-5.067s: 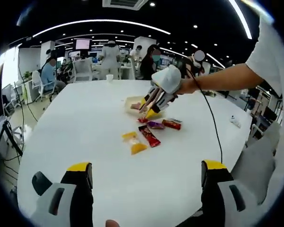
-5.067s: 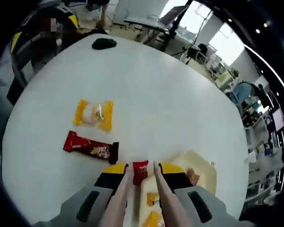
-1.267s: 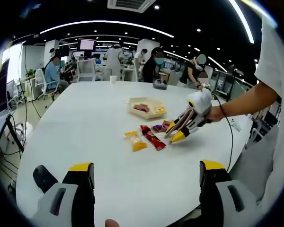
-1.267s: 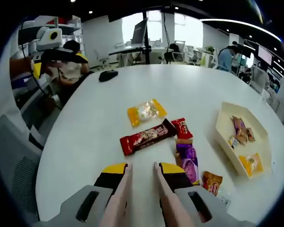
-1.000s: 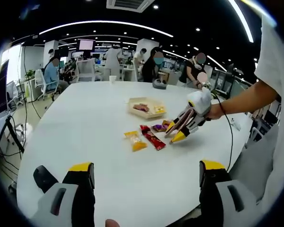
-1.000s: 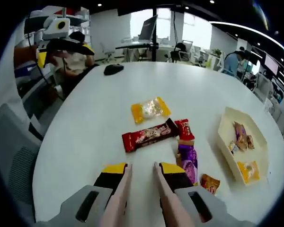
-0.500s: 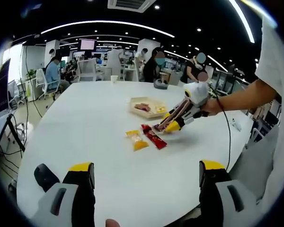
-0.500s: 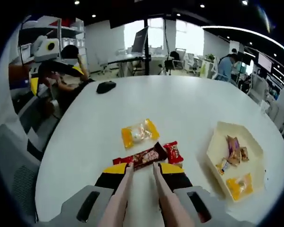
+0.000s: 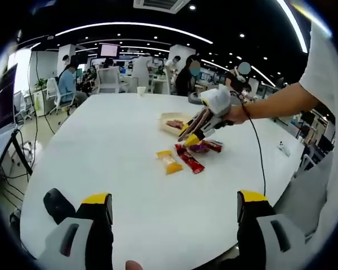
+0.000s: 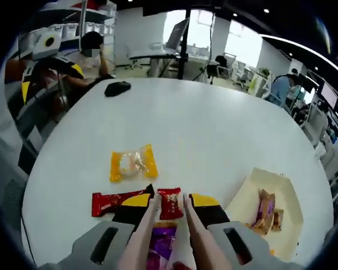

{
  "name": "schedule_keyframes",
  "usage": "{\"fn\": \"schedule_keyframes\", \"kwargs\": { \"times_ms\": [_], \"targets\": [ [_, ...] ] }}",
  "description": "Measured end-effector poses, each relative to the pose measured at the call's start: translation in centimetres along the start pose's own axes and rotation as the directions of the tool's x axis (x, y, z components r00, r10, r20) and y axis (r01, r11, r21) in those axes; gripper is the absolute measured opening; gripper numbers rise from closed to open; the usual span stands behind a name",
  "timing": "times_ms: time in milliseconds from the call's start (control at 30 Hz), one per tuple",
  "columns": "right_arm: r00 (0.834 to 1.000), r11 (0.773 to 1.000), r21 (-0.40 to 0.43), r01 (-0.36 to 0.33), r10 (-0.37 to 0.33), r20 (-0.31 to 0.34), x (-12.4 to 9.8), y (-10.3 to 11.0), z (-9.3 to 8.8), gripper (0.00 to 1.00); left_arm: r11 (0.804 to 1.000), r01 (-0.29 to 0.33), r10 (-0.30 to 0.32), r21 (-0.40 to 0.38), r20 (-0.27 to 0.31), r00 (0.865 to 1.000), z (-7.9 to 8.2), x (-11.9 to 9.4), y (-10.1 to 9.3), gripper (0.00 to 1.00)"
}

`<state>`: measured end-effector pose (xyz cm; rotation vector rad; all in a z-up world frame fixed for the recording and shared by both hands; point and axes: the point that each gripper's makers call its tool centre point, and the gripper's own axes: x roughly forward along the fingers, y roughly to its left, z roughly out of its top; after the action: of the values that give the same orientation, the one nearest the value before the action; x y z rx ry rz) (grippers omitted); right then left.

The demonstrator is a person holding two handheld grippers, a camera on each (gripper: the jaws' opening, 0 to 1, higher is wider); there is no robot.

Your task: Place the target food into the container with the food tongs after gripping and lifting it, then release it inside without dropping or visibly crushing the food.

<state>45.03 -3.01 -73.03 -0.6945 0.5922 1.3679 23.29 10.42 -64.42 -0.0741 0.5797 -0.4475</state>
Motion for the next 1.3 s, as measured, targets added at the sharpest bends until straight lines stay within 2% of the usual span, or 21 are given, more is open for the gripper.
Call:
{"fn": "schedule_keyframes", "kwargs": {
  "times_ms": [167,200,233,300,333,367,400,467,567,633,767,800,867,967,1000,1033,1067,1100,1167,1200,1300],
  "targets": [
    [0.998,0.999,0.023,-0.026,0.027,-0.051,0.9,0.6,-0.8,0.25,1.0,0.002,-0.002,-0.006,-0.008,1.0,-0.2,0.1,0.0,0.91],
    [0.996,0.999,0.023,-0.027,0.029,-0.086,1.0,1.0,-1.4,0.25,1.0,0.002,-0.002,-0.007,-0.008,1.0,-0.2,0.1,0.1,0.91],
    [0.998,0.999,0.044,-0.02,0.023,-0.061,0.9,0.9,-1.0,0.24,1.0,0.002,-0.002,-0.008,-0.008,1.0,-0.2,0.2,0.1,0.91],
    [0.996,0.985,0.168,0.037,-0.022,-0.089,0.7,0.3,-1.6,0.22,1.0,0.002,-0.002,-0.01,-0.005,1.0,-0.2,0.2,0.2,0.91],
    [0.997,0.979,0.202,0.041,-0.028,-0.067,1.1,0.1,-1.3,0.21,1.0,0.004,-0.004,-0.012,-0.005,1.0,-0.2,0.3,0.2,0.91],
    [0.996,0.988,0.143,0.059,-0.048,-0.081,1.2,-0.2,-1.5,0.2,1.0,0.005,-0.006,-0.012,-0.007,1.0,-0.2,0.3,0.1,0.91],
    [0.996,0.989,0.139,0.047,-0.036,-0.08,1.2,0.3,-1.2,0.18,1.0,0.008,-0.008,-0.008,-0.008,1.0,-0.2,0.4,0.0,0.91],
    [0.993,0.985,0.158,0.066,-0.049,-0.109,1.2,0.3,-1.2,0.16,1.0,0.013,-0.013,-0.009,-0.007,1.0,-0.2,0.5,-0.1,0.91],
    [0.994,0.974,0.21,0.08,-0.061,-0.095,1.1,0.2,-1.3,0.16,1.0,0.014,-0.014,-0.006,-0.01,1.0,-0.2,0.5,-0.3,0.91],
    [0.994,0.975,0.204,0.083,-0.067,-0.087,1.0,0.1,-1.4,0.17,1.0,0.015,-0.015,-0.005,-0.008,1.0,-0.1,0.4,-0.4,0.91],
    [0.994,0.946,0.309,0.096,-0.11,0.028,-0.7,0.2,0.2,0.18,1.0,0.005,-0.005,0.005,-0.006,1.0,0.3,-0.2,-0.2,0.91],
    [0.988,0.935,0.345,0.079,-0.121,0.101,-1.9,0.7,1.8,0.18,1.0,0.003,-0.003,0.002,-0.002,1.0,0.4,-0.3,-0.2,0.91],
    [0.982,0.926,0.371,0.067,-0.127,0.139,-3.4,1.5,2.8,0.18,1.0,0.002,-0.002,0.008,0.001,1.0,0.8,-0.5,-0.3,0.91],
    [0.959,0.91,0.413,0.049,-0.159,0.236,-6.2,3.2,5.0,0.18,0.999,0.018,-0.018,0.033,0.008,1.0,1.4,-0.5,-1.1,0.91],
    [0.946,0.917,0.392,0.073,-0.188,0.265,-7.1,3.1,5.4,0.18,0.999,0.022,-0.022,0.041,0.011,1.0,1.7,-0.5,-1.4,0.91],
    [0.946,0.904,0.426,0.03,-0.163,0.279,-7.6,3.9,5.6,0.18,0.999,0.026,-0.026,0.046,0.012,1.0,1.8,-0.5,-1.6,0.91],
    [0.931,0.892,0.451,0.035,-0.193,0.309,-8.7,4.2,6.1,0.18,0.998,0.033,-0.034,0.056,0.016,0.999,2.1,-0.5,-2.1,0.91],
    [0.923,0.896,0.442,0.04,-0.202,0.326,-9.4,4.6,6.3,0.18,0.997,0.038,-0.039,0.063,0.017,0.999,2.3,-0.5,-2.4,0.91],
    [0.91,0.883,0.469,0.035,-0.222,0.35,-11.0,5.7,6.4,0.18,0.996,0.049,-0.05,0.078,0.02,0.999,2.5,-0.6,-3.1,0.91],
    [0.915,0.887,0.461,0.03,-0.21,0.344,-11.6,6.8,6.1,0.18,0.995,0.057,-0.059,0.084,0.019,0.998,2.6,-0.6,-3.5,0.92],
    [0.904,0.88,0.474,0.034,-0.229,0.36,-13.1,8.4,5.9,0.19,0.992,0.079,-0.081,0.103,0.017,0.997,2.7,-0.7,-4.7,0.92]
  ]
}}
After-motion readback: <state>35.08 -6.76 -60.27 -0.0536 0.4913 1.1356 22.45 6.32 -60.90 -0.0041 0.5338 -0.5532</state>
